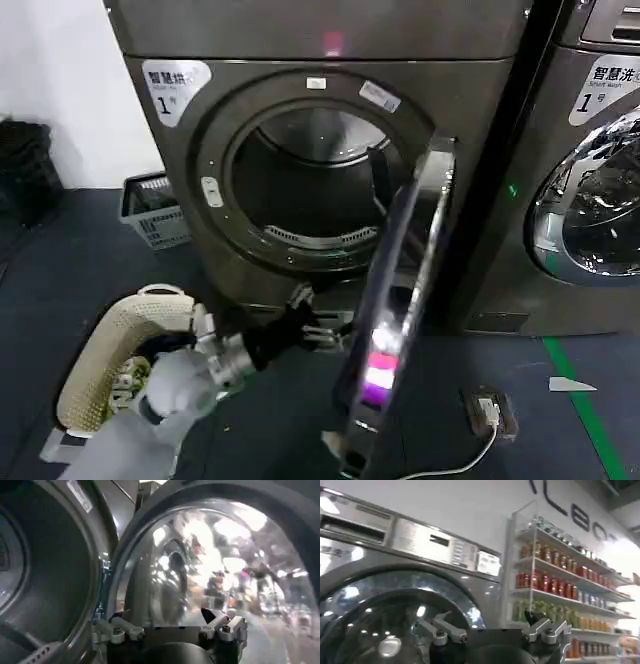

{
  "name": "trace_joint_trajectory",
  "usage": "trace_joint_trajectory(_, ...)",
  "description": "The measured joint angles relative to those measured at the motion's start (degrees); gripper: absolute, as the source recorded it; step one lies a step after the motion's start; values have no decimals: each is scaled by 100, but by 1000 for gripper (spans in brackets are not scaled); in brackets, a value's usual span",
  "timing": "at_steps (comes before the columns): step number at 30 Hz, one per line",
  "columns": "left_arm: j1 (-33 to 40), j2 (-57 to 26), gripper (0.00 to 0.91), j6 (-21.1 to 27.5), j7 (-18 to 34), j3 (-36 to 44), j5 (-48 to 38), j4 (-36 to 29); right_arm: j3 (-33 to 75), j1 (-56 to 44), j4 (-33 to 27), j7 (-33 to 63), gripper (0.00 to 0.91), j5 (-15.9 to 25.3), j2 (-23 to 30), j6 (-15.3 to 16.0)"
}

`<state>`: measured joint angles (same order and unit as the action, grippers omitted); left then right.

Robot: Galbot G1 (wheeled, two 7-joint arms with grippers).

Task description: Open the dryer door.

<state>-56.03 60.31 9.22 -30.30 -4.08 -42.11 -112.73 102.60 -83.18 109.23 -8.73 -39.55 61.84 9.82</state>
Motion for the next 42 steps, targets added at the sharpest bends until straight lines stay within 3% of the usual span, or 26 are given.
trace_joint_trajectory(6, 443, 294, 907, -5, 23, 645, 62, 353, 305, -72, -121, 225, 907, -111, 44, -1)
trace_joint_trajectory(10, 788, 519, 907, -13, 39, 1024, 68, 632, 484, -157, -94, 242, 907, -430, 49, -13)
trace_joint_trajectory(42, 2257, 2360, 907, -283, 557, 2584, 397, 2401, 1235, -498, -369, 254, 907, -452, -78, 89)
